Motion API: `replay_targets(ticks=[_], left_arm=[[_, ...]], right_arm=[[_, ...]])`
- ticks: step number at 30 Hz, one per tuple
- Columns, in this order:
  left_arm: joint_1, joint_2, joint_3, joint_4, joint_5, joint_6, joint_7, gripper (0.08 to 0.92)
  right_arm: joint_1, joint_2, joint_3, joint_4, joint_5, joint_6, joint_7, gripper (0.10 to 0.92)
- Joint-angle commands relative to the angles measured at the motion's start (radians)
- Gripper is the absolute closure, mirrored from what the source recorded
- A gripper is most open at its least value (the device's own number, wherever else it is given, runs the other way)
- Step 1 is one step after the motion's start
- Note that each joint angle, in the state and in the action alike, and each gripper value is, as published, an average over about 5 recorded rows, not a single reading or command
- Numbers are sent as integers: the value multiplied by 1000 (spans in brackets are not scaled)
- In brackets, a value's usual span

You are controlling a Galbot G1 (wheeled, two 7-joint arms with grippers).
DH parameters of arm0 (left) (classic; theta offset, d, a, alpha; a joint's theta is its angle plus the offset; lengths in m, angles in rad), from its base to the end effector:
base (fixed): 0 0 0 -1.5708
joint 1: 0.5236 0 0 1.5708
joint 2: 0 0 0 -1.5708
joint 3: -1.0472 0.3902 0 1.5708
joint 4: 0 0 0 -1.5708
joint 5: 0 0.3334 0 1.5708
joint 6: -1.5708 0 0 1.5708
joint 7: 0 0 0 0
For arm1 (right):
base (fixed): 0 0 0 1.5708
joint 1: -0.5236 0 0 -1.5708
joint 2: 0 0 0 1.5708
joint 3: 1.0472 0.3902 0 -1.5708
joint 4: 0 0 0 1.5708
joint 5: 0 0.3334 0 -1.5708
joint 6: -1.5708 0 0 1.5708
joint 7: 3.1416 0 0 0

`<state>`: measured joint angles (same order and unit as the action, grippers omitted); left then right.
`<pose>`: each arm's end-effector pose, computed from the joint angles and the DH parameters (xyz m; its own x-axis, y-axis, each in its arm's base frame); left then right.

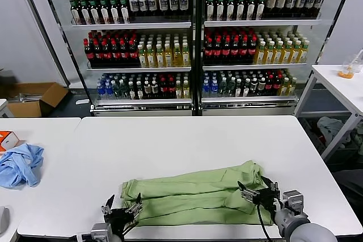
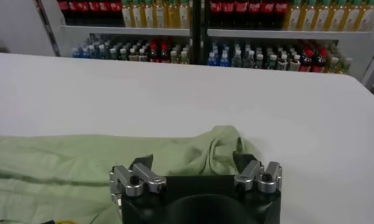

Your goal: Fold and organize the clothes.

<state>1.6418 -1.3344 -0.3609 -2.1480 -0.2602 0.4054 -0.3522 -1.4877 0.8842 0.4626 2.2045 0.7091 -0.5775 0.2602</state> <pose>0.1090 0.0048 -0.3309 -0.8848 -0.0536 0.4629 -0.0598 0.9982 0.0014 0.1746 -0.1095 -0.2586 -0.8354 -0.1749 0.5211 -0.2074 0.9783 -0.0042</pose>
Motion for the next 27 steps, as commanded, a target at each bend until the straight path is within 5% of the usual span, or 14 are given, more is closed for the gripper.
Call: replay_targets(ticks=[1, 18, 27], left_arm=[[15, -44, 15, 52, 59, -41, -13, 186], [9, -51, 7, 104, 37, -104, -1, 649], [-24, 9, -107, 109, -47, -112, 12, 875]], right_arm=[[5, -1, -5, 0, -5, 0, 1, 203], [20, -10, -8, -2, 3, 1, 10, 203], [33, -16, -7, 9, 6, 1, 19, 203]])
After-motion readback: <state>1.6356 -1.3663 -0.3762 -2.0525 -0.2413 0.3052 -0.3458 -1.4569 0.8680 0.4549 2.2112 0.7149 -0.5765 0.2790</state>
